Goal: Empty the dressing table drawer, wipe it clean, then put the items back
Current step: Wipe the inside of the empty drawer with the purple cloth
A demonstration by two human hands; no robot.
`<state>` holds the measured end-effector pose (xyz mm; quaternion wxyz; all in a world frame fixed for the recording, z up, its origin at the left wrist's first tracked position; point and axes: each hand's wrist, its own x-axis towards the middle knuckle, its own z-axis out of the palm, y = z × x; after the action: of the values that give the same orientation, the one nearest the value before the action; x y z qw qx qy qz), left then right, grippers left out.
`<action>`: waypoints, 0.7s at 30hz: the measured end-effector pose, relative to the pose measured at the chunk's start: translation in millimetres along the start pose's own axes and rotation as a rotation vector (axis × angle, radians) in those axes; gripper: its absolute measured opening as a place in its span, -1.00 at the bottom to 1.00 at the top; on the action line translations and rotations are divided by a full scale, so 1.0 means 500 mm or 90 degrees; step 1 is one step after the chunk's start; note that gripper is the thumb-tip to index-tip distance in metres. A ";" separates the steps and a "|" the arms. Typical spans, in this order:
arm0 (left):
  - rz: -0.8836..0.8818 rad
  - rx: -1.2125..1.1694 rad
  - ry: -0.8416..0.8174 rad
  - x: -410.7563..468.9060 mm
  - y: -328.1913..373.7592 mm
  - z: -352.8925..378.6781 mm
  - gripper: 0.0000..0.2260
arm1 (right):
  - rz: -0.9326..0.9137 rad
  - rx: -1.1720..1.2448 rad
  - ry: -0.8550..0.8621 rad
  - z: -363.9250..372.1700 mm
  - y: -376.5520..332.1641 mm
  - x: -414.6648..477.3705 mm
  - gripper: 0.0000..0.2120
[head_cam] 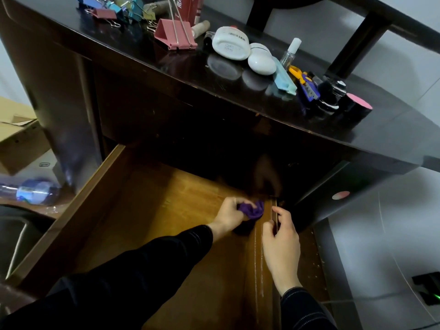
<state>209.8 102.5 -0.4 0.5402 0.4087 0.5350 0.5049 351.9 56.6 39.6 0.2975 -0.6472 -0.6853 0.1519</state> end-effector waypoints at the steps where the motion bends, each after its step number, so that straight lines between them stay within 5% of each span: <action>1: -0.019 0.017 -0.006 -0.002 -0.010 -0.006 -0.73 | 0.003 0.001 -0.003 0.001 0.001 0.000 -0.65; 10: 0.053 -0.008 -0.006 0.004 0.033 0.004 -0.80 | 0.000 0.014 -0.004 -0.001 0.001 0.000 -0.65; 15: -0.012 0.088 -0.009 -0.007 -0.015 -0.011 -0.75 | 0.006 0.012 -0.012 -0.001 0.002 0.000 -0.66; 21: 0.061 -0.025 -0.013 -0.003 0.054 0.015 -0.79 | 0.002 0.002 0.001 -0.002 -0.003 -0.001 -0.66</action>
<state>214.6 106.2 27.0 0.5284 0.4283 0.4995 0.5365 351.2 55.8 41.0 0.2987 -0.6480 -0.6837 0.1532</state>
